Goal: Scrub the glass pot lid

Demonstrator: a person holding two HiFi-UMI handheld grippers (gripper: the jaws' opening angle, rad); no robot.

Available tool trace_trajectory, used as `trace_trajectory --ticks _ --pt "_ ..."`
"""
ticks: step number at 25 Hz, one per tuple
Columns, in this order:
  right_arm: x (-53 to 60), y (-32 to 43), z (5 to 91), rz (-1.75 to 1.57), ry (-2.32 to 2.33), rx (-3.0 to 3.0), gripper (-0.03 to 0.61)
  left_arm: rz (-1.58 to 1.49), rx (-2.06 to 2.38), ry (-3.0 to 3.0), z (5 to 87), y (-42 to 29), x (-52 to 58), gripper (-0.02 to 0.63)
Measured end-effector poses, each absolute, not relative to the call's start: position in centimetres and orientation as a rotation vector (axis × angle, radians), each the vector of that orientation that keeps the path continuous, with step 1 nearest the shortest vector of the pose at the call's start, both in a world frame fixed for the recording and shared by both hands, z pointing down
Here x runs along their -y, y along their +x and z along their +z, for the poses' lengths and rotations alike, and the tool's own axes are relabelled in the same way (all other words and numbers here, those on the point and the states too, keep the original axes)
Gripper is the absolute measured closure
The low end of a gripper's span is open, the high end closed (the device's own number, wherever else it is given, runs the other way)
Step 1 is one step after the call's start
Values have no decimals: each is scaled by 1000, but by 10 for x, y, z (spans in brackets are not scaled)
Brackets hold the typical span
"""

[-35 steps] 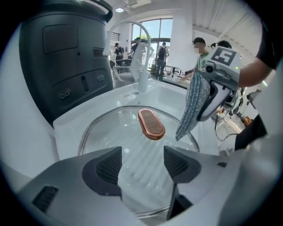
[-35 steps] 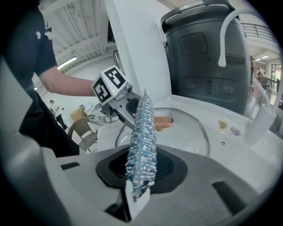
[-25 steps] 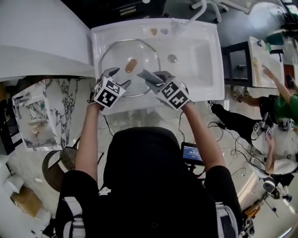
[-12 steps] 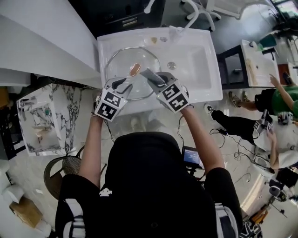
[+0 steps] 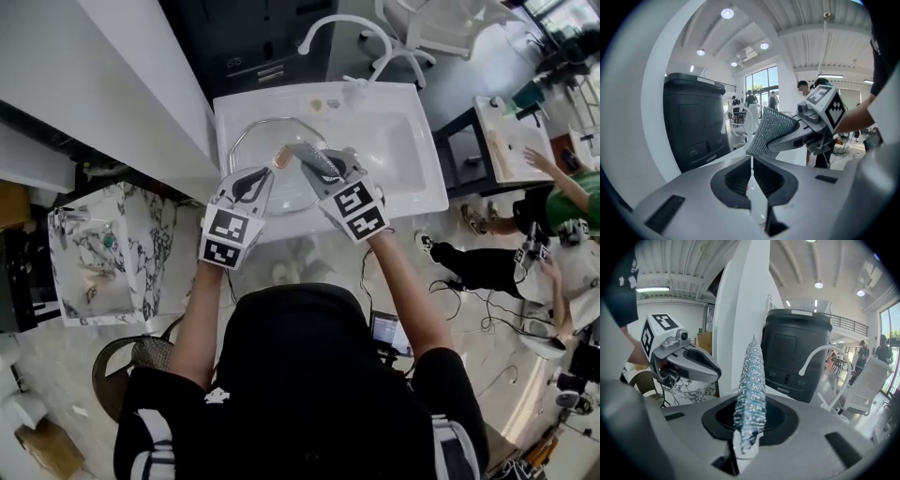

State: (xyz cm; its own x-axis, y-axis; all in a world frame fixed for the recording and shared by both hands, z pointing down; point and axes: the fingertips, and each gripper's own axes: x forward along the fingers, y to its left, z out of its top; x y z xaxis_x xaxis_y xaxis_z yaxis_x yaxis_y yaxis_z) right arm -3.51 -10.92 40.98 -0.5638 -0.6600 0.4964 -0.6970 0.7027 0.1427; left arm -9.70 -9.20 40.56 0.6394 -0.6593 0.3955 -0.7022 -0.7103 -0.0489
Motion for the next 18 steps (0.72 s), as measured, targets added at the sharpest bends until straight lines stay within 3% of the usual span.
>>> trace_trajectory --ticks 18 --pt "73 -42 291 -165 1303 2489 509 213 1307 2808 286 -117 65 600"
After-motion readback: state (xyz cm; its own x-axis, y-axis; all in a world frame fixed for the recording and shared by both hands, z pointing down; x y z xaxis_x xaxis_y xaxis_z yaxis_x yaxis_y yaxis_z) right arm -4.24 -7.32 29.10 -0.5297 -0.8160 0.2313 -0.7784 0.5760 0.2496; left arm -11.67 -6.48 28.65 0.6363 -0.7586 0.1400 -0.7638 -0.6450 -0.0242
